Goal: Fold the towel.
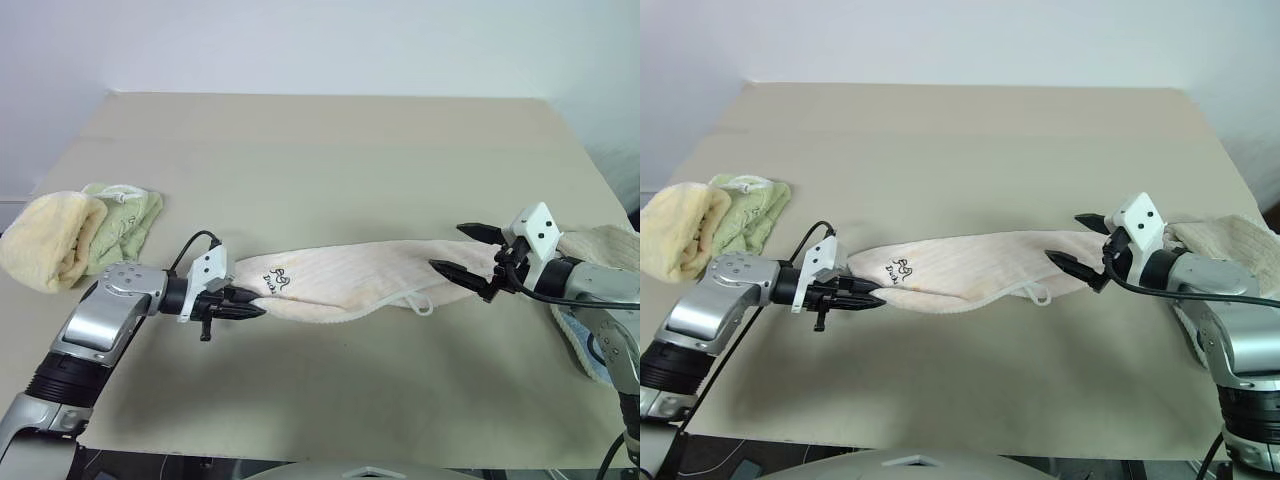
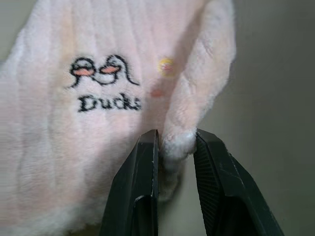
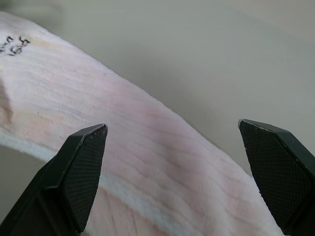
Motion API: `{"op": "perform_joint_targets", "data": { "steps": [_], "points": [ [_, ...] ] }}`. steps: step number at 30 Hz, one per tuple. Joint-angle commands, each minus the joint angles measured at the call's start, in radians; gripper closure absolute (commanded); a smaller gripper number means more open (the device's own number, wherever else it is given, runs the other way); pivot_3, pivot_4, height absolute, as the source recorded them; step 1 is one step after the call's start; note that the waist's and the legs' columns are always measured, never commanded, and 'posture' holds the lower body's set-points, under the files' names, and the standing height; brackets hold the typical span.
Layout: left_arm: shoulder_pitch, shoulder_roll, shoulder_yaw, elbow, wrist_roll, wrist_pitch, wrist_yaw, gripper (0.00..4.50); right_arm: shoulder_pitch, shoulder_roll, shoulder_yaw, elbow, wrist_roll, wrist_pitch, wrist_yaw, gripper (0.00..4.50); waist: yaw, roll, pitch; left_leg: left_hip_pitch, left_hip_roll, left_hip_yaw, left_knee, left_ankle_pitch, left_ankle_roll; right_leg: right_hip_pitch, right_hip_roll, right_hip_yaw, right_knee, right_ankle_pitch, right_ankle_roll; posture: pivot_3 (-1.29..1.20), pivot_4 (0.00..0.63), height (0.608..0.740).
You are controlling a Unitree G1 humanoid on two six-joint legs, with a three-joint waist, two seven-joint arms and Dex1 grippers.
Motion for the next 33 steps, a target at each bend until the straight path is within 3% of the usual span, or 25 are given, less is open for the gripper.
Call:
{"op": "perform_joint_targets", "data": {
  "steps": [1, 19, 22, 28, 33],
  "points": [
    [-0.022, -0.007, -0.005, -0.002, 0.027, -0.041, 0.01, 3.41, -0.008, 0.002, -0.007, -0.011, 0.0, -0.021, 0.001, 0.0, -0.002, 0.0, 0.0, 0.0, 0.0, 0.0, 0.0, 0.0, 0.0, 0.0, 0.0, 0.0, 0.0, 0.0, 0.0, 0.0, 0.15, 0.728],
    [-0.063, 0.0, -0.051, -0.026, 0.141, -0.443, -0.063, 3.41, 0.01, 0.005, -0.015, -0.024, 0.005, -0.023, -0.008, 0.0, -0.003, 0.0, 0.0, 0.0, 0.0, 0.0, 0.0, 0.0, 0.0, 0.0, 0.0, 0.001, 0.0, 0.0, 0.0, 0.0, 0.15, 0.728],
    [-0.068, 0.01, -0.058, -0.031, 0.138, -0.461, -0.089, 2.87, 0.008, 0.009, -0.011, -0.025, 0.005, -0.024, -0.01, 0.0, -0.003, 0.0, 0.0, 0.0, 0.0, 0.0, 0.0, 0.0, 0.0, 0.0, 0.0, 0.001, 0.0, 0.0, 0.0, 0.0, 0.15, 0.728],
    [-0.069, 0.009, -0.068, -0.024, 0.17, -0.562, -0.089, 0.92, 0.004, 0.009, -0.008, -0.021, 0.005, -0.025, -0.008, 0.0, -0.002, 0.0, 0.0, 0.0, 0.0, 0.0, 0.0, 0.0, 0.0, 0.0, 0.0, 0.001, 0.0, 0.0, 0.0, 0.0, 0.15, 0.728],
    [-0.075, -0.001, -0.086, -0.043, 0.162, -0.586, -0.106, 0.92, -0.003, 0.01, -0.003, -0.014, 0.002, -0.027, -0.009, 0.0, -0.002, 0.0, 0.0, 0.0, 0.0, 0.0, 0.0, 0.0, 0.0, 0.0, 0.0, 0.001, 0.0, 0.0, 0.0, 0.0, 0.15, 0.728]
  ]
}}
